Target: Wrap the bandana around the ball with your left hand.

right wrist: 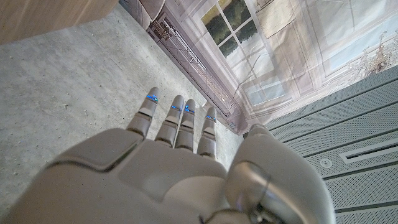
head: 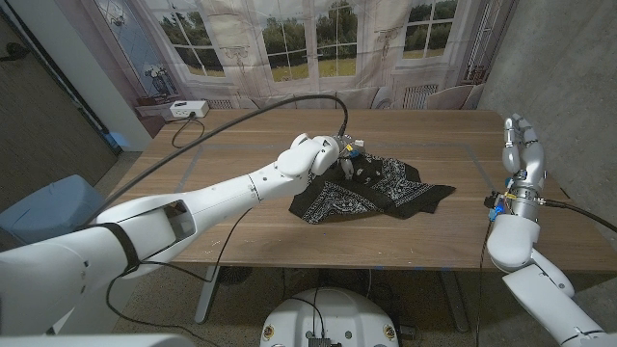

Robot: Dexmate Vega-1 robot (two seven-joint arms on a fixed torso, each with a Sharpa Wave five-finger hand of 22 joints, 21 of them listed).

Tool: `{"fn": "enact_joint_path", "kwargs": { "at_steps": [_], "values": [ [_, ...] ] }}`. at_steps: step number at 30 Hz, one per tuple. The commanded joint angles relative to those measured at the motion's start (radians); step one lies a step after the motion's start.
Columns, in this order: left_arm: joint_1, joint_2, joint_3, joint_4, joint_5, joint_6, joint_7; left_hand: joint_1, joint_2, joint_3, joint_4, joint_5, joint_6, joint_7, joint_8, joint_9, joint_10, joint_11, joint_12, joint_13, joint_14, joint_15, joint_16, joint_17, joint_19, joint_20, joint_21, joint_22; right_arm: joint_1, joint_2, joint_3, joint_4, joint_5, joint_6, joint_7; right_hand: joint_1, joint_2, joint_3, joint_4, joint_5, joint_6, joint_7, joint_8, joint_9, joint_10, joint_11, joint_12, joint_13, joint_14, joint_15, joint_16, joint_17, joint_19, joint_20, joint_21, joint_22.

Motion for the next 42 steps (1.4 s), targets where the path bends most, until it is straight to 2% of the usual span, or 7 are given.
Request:
{"fn": "enact_joint_path", "kwargs": {
  "at_steps": [1,9,16,32,42],
  "values": [
    [0.075,0.03,-0.106,-0.117,-0.028,0.065,0.06,0.254,0.234,0.026,0.028,0.011,0.53,0.128,0.013,0.022,0.134,-0.099,0.017,0.017,0.148,-0.217,0.009,0.022,0.019,-0.041,0.021,0.008,-0.003,0.003,0.004,0.007,0.003,0.024,-0.005,-0.002,0.005,0.008,-0.001,-0.001,0.012,-0.002,0.004,0.003,0.01,0.0,-0.001,0.001,0.005,0.003,0.003,-0.002,0.009,0.001,-0.001,0.002],
    [0.121,0.062,-0.201,-0.213,-0.115,0.119,0.075,0.26,0.236,0.027,0.033,0.015,0.524,0.135,0.017,0.042,0.131,-0.094,0.028,0.031,0.156,-0.216,0.006,0.036,0.018,-0.047,0.038,0.01,-0.008,0.003,0.009,-0.003,-0.002,0.026,-0.002,-0.003,0.005,0.009,-0.003,-0.002,0.012,-0.001,0.003,0.003,0.01,0.002,-0.003,0.0,0.003,0.004,0.002,-0.004,0.009,0.0,-0.004,0.002],
    [0.144,0.101,-0.234,-0.293,-0.112,0.163,0.105,0.267,0.236,0.028,0.035,0.022,0.52,0.144,0.023,0.067,0.135,-0.082,0.043,0.047,0.176,-0.219,0.0,0.049,0.015,-0.05,0.059,0.01,-0.016,0.004,0.015,-0.014,-0.006,0.027,0.002,-0.005,0.005,0.008,-0.004,-0.002,0.013,-0.001,0.003,0.003,0.007,0.003,-0.007,-0.001,0.0,0.005,0.001,-0.006,0.009,-0.001,-0.006,0.002],
    [0.195,0.173,-0.324,-0.475,-0.117,0.256,0.119,0.265,0.231,0.028,0.039,0.032,0.526,0.144,0.029,0.096,0.151,-0.09,0.068,0.071,0.196,-0.221,-0.016,0.067,0.009,-0.055,0.092,0.009,-0.041,0.019,0.036,-0.027,-0.012,0.061,0.007,-0.009,0.005,0.008,-0.007,-0.003,0.013,-0.001,0.001,0.003,0.01,0.0,-0.01,-0.003,-0.002,0.005,0.001,-0.008,0.011,0.0,-0.011,0.002],
    [0.24,0.215,-0.339,-0.587,0.035,0.377,0.131,0.26,0.228,0.027,0.041,0.037,0.532,0.142,0.027,0.1,0.153,-0.094,0.07,0.069,0.199,-0.221,-0.027,0.077,0.004,-0.055,0.106,0.008,-0.045,0.028,0.044,-0.017,-0.007,0.101,0.021,-0.013,0.005,0.007,-0.008,-0.003,0.013,-0.003,0.0,0.003,0.011,-0.002,-0.012,-0.004,-0.002,0.005,0.002,-0.009,0.011,-0.002,-0.015,0.002]
  ]
}}
